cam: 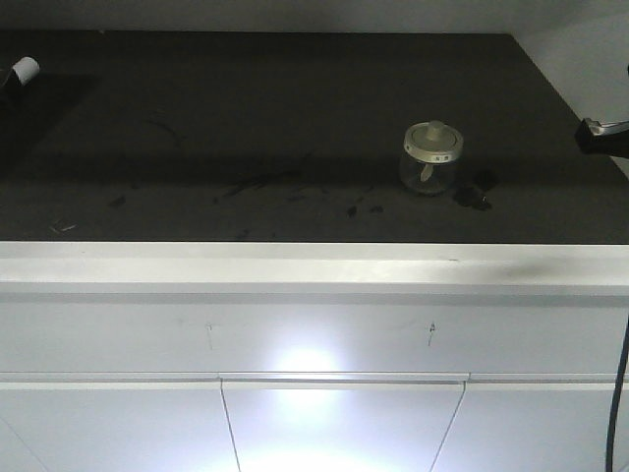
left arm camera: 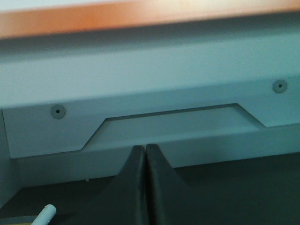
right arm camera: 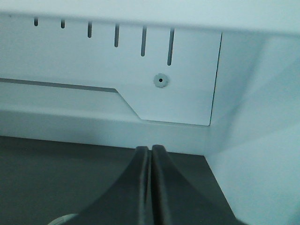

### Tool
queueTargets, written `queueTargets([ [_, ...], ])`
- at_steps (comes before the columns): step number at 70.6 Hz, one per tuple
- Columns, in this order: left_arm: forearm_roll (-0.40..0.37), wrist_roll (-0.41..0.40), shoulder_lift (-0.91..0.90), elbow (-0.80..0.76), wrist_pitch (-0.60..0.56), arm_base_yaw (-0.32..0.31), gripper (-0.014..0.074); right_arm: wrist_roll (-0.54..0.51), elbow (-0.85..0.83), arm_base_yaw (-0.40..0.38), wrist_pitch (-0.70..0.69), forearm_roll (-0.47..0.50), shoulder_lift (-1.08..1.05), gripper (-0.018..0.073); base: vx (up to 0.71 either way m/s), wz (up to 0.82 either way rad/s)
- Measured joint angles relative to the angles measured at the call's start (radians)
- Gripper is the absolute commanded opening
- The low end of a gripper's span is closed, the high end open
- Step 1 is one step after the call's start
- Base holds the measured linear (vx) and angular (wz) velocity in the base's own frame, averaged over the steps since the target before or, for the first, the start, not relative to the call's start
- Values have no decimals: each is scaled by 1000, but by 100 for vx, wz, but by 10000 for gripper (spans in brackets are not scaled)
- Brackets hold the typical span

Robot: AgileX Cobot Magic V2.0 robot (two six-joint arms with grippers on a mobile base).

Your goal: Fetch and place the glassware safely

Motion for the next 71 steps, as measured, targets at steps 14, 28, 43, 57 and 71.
queueTargets([
  [14,44,-1,-92,0,169,0,-7,131,0,0,169,-102,-93,-1,0,0],
  [28,45,-1,-204,40,285,0,-7,353,1,0,312,-264,-186,-1,0,0],
  [43,45,-1,-317,224,271,0,-7,587,1,0,343,-484,-256,-1,0,0],
  [57,46,-14,-447,381,255,0,-7,813,1,0,342,-719,-287,-1,0,0],
  [71,46,-65,-590,496,311,0,-7,973,1,0,336,-896,-316,-1,0,0],
])
